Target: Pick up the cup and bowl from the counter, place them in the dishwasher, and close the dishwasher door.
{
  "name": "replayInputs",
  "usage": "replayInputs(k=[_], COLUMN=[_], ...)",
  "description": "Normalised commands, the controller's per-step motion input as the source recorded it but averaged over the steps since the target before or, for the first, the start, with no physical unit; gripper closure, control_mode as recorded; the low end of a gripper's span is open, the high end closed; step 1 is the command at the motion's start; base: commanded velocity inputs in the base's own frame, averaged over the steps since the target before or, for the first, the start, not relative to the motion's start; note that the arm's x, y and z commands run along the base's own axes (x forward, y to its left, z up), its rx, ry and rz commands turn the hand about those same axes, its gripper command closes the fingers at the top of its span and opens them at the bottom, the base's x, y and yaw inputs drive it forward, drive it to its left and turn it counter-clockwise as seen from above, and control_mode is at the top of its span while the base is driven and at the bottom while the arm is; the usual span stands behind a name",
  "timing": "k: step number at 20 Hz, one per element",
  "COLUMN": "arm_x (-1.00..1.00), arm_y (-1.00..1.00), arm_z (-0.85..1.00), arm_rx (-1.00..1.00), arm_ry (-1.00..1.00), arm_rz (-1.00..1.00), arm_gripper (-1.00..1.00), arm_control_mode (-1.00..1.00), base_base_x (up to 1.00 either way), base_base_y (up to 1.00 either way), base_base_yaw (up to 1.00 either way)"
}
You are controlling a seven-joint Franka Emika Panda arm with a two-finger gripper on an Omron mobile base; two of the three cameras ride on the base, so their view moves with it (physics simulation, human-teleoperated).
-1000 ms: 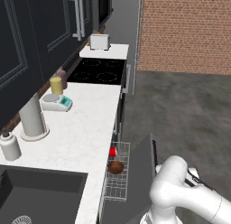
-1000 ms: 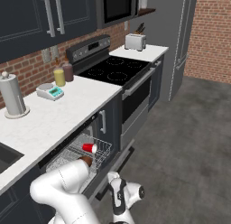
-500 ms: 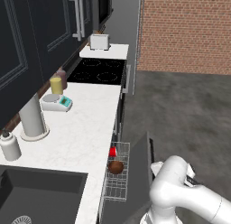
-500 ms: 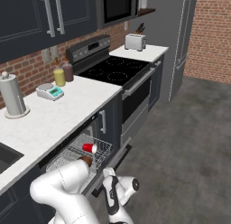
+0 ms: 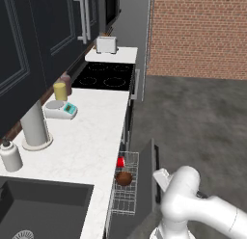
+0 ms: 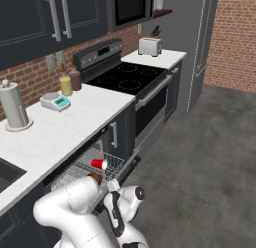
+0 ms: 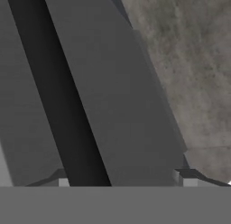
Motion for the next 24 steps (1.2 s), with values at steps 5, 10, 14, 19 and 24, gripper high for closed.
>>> replayInputs(k=[5,10,14,19,24], arm_x=[0.66,0.70,0.71,0.63,0.52], arm_y=[1.00,1.00,1.00,0.94,0.55], arm_z=[0.12,0.10,0.03,0.00,0.00], arm_rx=[0.03,0.05,0.11,0.21,0.35], arm_ry=[0.00,0.00,0.01,0.04,0.05], arm_rz=[0.02,0.01,0.02,0.03,0.06], arm_gripper=[-1.00,-1.00,-1.00,-1.00,-1.00], arm_control_mode=[-1.00,-1.00,-1.00,-1.00,-1.00], base_base_x=[0.00,0.00,0.00,0.00,0.00], base_base_y=[0.00,0.00,0.00,0.00,0.00], base_base_yaw=[0.00,0.00,0.00,0.00,0.00])
